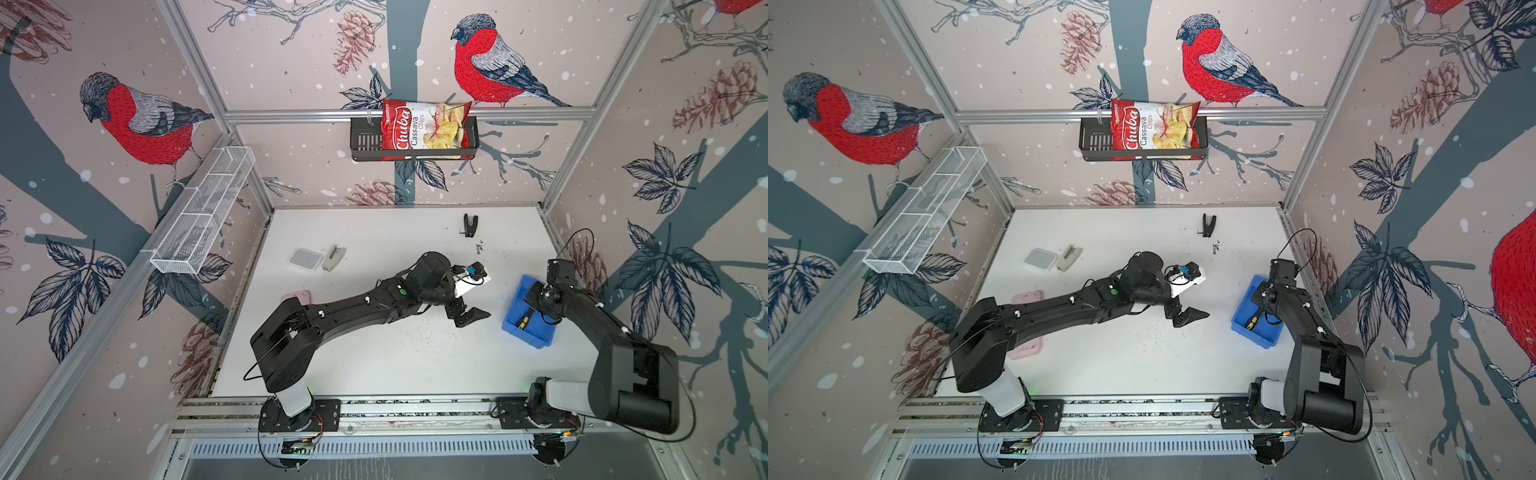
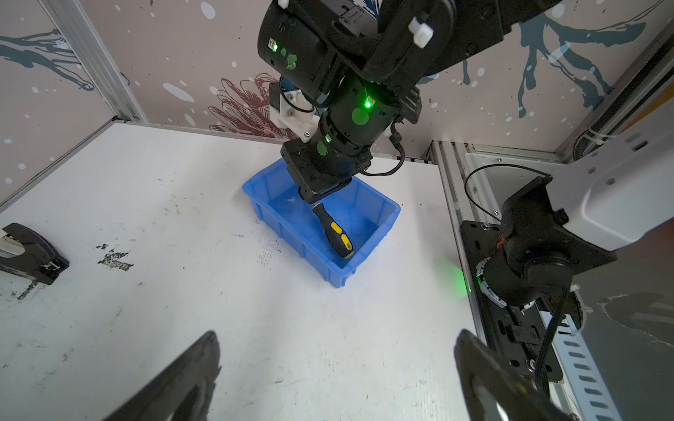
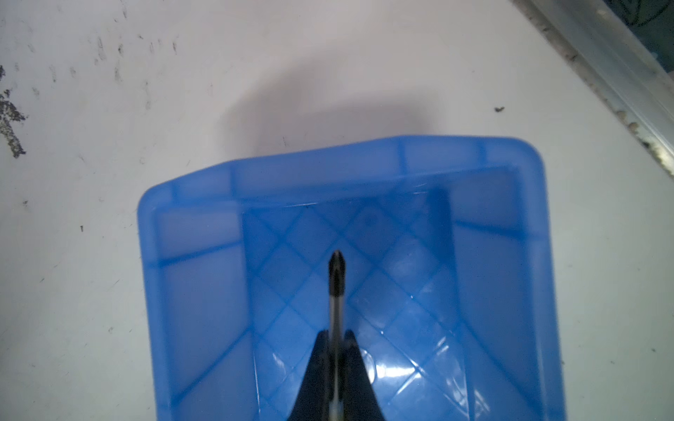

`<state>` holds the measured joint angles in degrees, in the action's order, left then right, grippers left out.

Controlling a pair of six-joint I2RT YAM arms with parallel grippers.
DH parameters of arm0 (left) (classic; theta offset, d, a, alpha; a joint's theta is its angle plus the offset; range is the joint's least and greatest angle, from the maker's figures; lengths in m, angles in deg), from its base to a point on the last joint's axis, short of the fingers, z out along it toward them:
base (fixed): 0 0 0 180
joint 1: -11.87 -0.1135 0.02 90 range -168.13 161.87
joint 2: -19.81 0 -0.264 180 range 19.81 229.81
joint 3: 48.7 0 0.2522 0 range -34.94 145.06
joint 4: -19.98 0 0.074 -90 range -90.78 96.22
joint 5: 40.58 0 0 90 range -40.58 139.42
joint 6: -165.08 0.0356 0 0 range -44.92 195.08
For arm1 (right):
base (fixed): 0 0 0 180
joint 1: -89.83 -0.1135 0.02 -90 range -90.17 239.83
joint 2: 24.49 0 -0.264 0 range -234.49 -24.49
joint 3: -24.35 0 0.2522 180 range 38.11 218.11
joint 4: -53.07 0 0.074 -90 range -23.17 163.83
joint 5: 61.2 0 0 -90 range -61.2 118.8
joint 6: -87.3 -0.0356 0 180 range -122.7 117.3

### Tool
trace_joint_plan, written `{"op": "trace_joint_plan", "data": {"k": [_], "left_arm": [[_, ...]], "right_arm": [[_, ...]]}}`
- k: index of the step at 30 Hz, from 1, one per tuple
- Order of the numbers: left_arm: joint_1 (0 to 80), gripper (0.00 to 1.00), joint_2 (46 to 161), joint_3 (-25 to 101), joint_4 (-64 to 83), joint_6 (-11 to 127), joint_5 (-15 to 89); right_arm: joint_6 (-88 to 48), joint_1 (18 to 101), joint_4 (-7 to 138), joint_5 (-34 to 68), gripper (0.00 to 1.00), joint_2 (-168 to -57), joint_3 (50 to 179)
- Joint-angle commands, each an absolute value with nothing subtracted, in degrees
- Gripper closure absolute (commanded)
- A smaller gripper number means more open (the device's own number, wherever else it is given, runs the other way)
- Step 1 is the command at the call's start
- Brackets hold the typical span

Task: Put the screwdriver in the bin
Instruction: Place the screwdriver into the bin.

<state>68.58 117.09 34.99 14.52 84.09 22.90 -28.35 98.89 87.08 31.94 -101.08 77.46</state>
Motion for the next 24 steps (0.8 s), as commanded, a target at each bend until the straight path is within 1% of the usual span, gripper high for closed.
{"op": "trace_joint_plan", "data": {"k": [1,6,9,12,17,24], "left_arm": [[68.7,0.02,116.4,34.6,15.4,84.6,23.0],[68.6,0.02,115.6,34.0,16.8,84.1,23.7],[68.4,0.02,115.3,33.5,17.1,83.7,23.9],[67.8,0.02,114.7,32.7,17.6,82.5,23.7],[64.8,0.02,112.3,29.1,21.7,78.9,23.2],[57.5,0.02,105.7,20.3,31.7,73.6,25.5]], "right_arm": [[-29.2,98.9,83.3,32.9,0.88,-102.6,77.2],[-29.5,98.9,81.7,33.2,0.87,-103.8,77.0],[-29.4,98.8,81.8,33.6,0.82,-103.1,77.0],[-29.7,98.8,82.3,34.0,0.67,-100.8,77.0],[-29.2,98.6,81.9,34.4,0.34,-93.7,77.1],[-24.6,98.3,72.5,30.1,0.10,-83.8,74.0]]}}
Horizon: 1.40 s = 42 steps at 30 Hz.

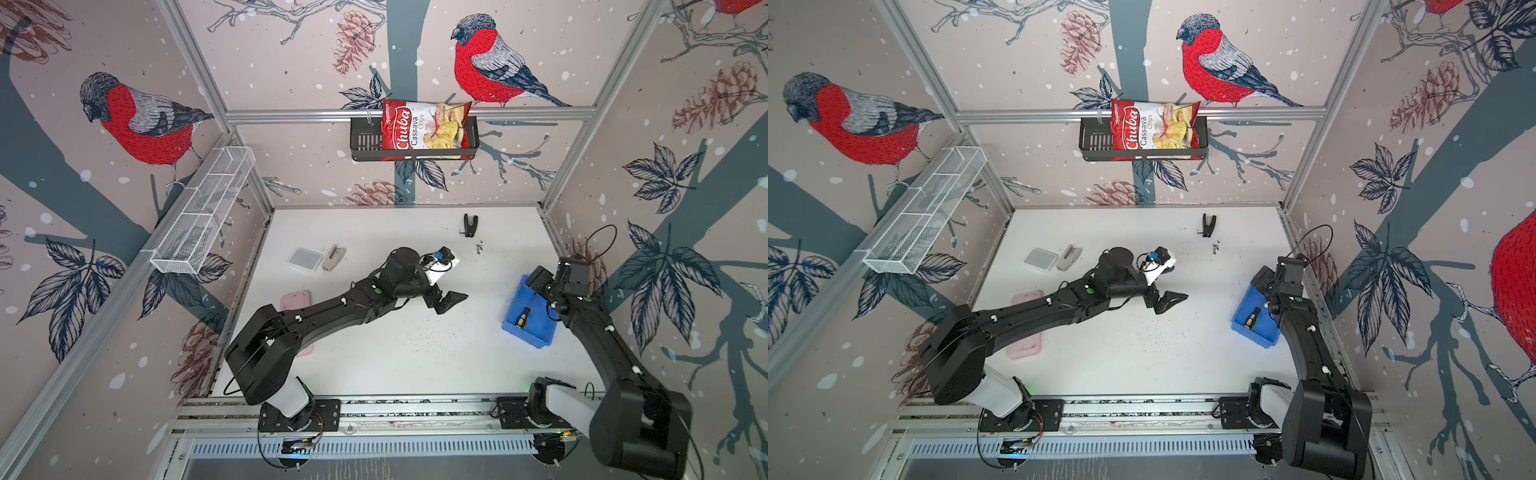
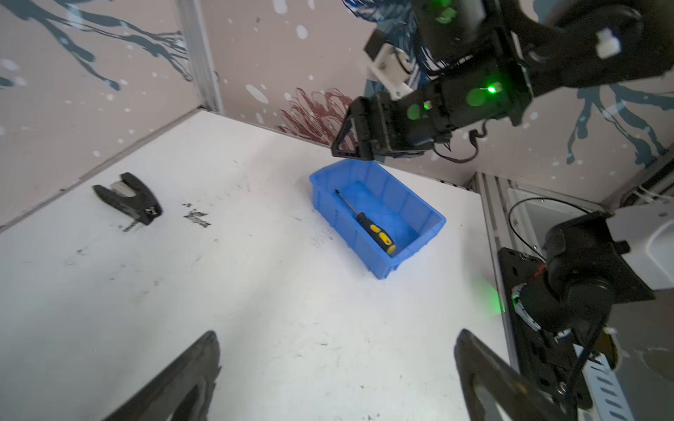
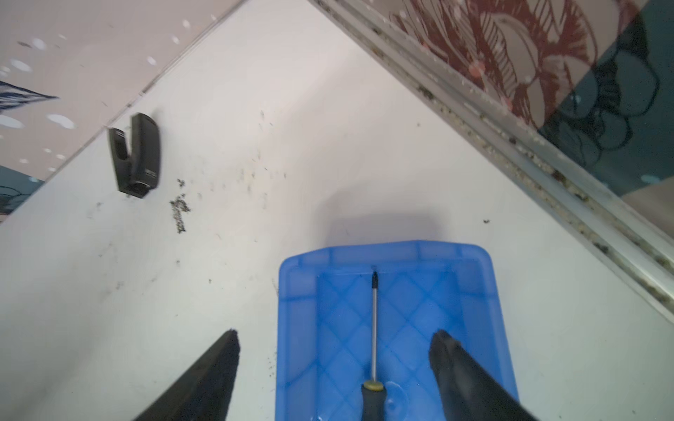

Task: Put the screwdriver in the bin
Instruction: Place the screwdriver into the bin, then reset both arms

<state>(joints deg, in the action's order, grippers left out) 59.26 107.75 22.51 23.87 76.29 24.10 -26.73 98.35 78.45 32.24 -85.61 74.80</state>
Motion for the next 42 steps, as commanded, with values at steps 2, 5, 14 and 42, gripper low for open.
{"op": "trace_joint_plan", "data": {"k": [2,5,14,42], "left_arm": [[55.0,0.02,103.1,17.0,34.3,73.1,27.4],[50.8,0.02,99.2,13.0,36.6,71.7,29.5],[40.9,0.04,86.9,1.7,35.5,74.8,51.0],[18.6,0.03,93.9,-29.5,79.4,82.8,67.0]], "right_arm": [[-23.9,98.2,69.6,29.2,0.05,-82.4,73.6],[-22.9,97.4,65.8,29.2,0.00,-81.6,73.1],[-10.7,87.0,48.8,40.5,0.00,-81.9,69.0],[-4.6,85.2,7.7,41.1,0.01,-99.3,50.8]]}}
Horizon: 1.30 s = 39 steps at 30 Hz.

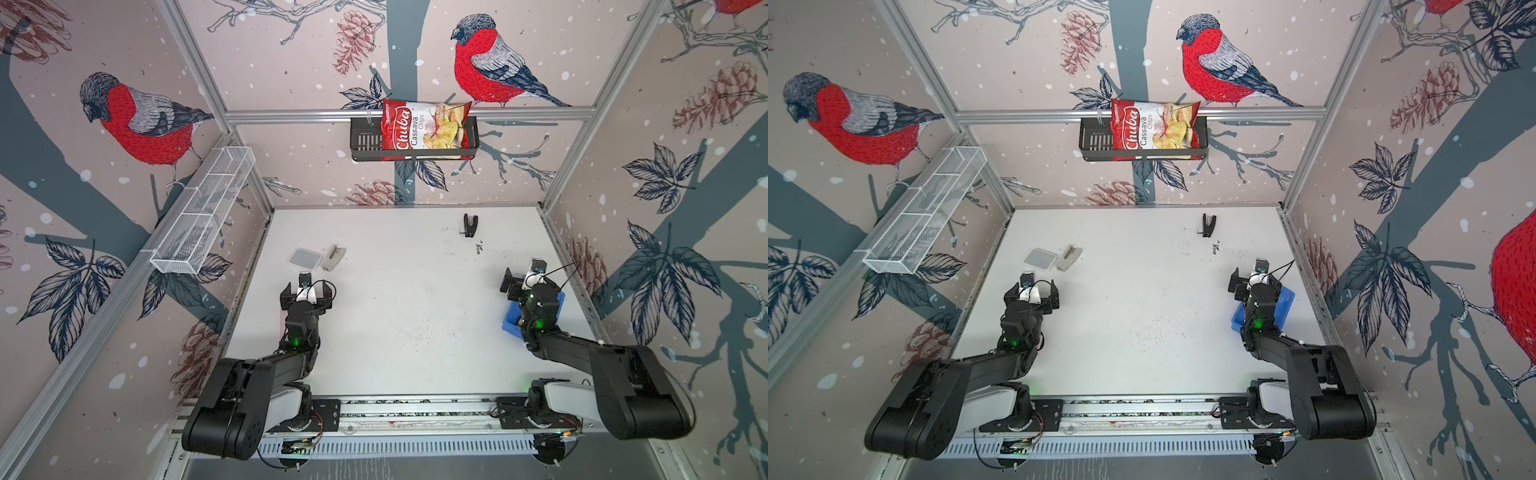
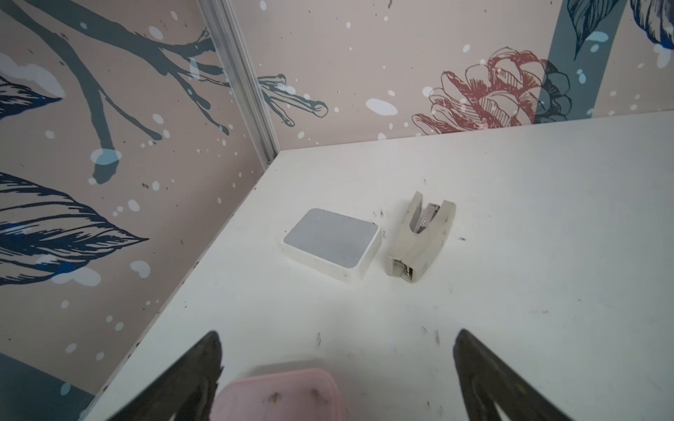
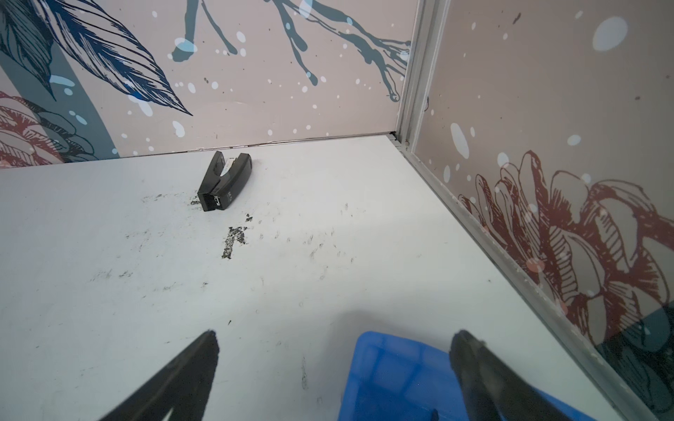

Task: Put the screwdriver in the bin
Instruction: Reset both arms

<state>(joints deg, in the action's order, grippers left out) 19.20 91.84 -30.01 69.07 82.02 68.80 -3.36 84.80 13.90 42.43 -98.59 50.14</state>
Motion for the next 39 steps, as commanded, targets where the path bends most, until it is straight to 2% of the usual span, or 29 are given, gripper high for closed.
{"op": "trace_joint_plan", "data": {"k": [1,4,9,14,20,26,39], "left_arm": [[18.3,0.03,95.1,-28.5,79.5,82.7,66.6],[17.6,0.03,96.5,-24.7,73.3,82.3,65.7],[16.6,0.03,96.1,-24.9,73.1,80.6,64.8],[16.0,0.03,98.0,-26.0,78.8,77.1,60.5],[14.9,0.03,110.1,-26.4,92.1,75.6,59.6],[14.1,0.03,108.6,-22.3,81.6,74.3,60.2],[14.2,0.03,109.1,-22.0,82.0,74.5,60.9]], "right_arm": [[-4.1,85.3,6.9,41.1,0.00,-100.2,50.9],[-4.9,86.6,4.2,39.6,0.00,-102.9,51.4],[-4.6,86.7,-0.9,38.7,0.00,-108.2,51.3],[-4.4,86.7,-0.4,37.9,0.00,-108.3,51.5],[-4.6,87.5,-4.3,36.2,0.00,-110.2,50.2],[-5.8,88.9,-2.4,34.4,0.00,-110.4,51.2],[-6.8,90.0,-1.5,32.8,0.01,-110.4,51.6]]}}
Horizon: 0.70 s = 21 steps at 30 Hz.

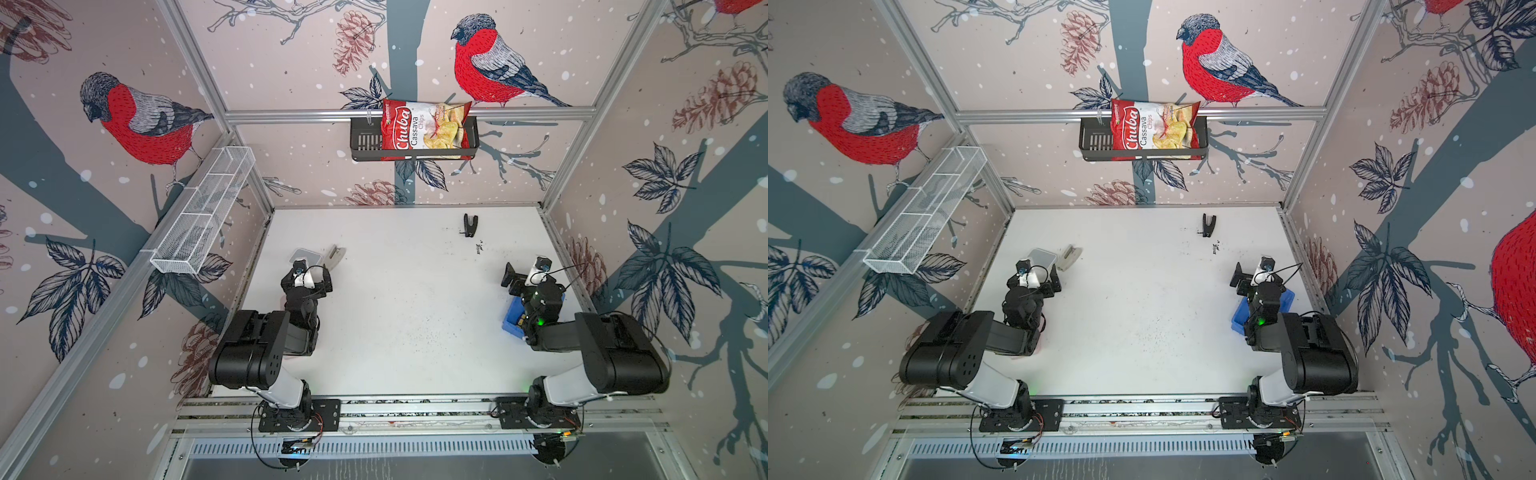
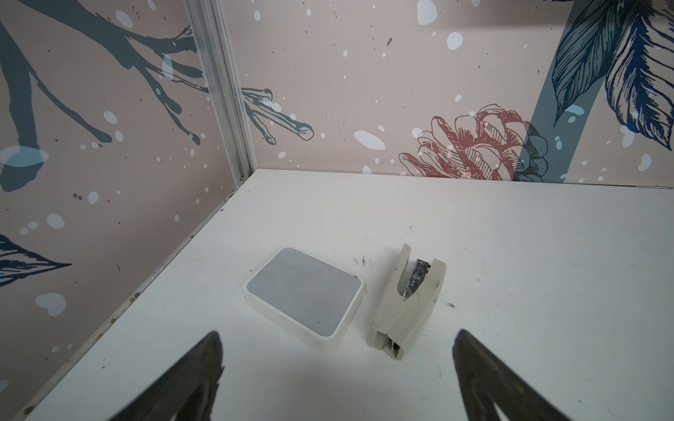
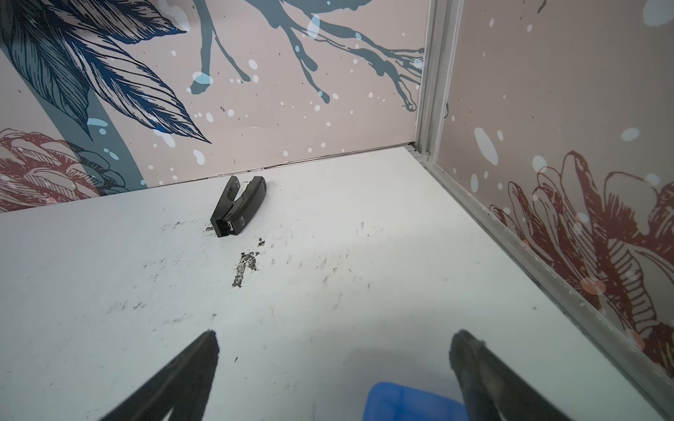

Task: Put the screwdriver in the bin
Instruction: Reset both arms

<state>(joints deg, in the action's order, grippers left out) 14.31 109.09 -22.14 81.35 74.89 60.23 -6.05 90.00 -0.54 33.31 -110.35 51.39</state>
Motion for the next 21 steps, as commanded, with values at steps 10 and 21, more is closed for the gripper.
{"op": "trace_joint_plan", "data": {"k": [10,21], "left_arm": [[14.4,0.03,109.2,-21.8,81.8,74.7,61.0],[14.4,0.03,109.3,-21.6,81.4,74.7,61.0]], "right_arm": [[-6.8,90.0,-1.5,32.8,0.00,-110.4,51.6],[-6.8,90.0,-1.4,32.8,0.00,-110.3,51.6]]}}
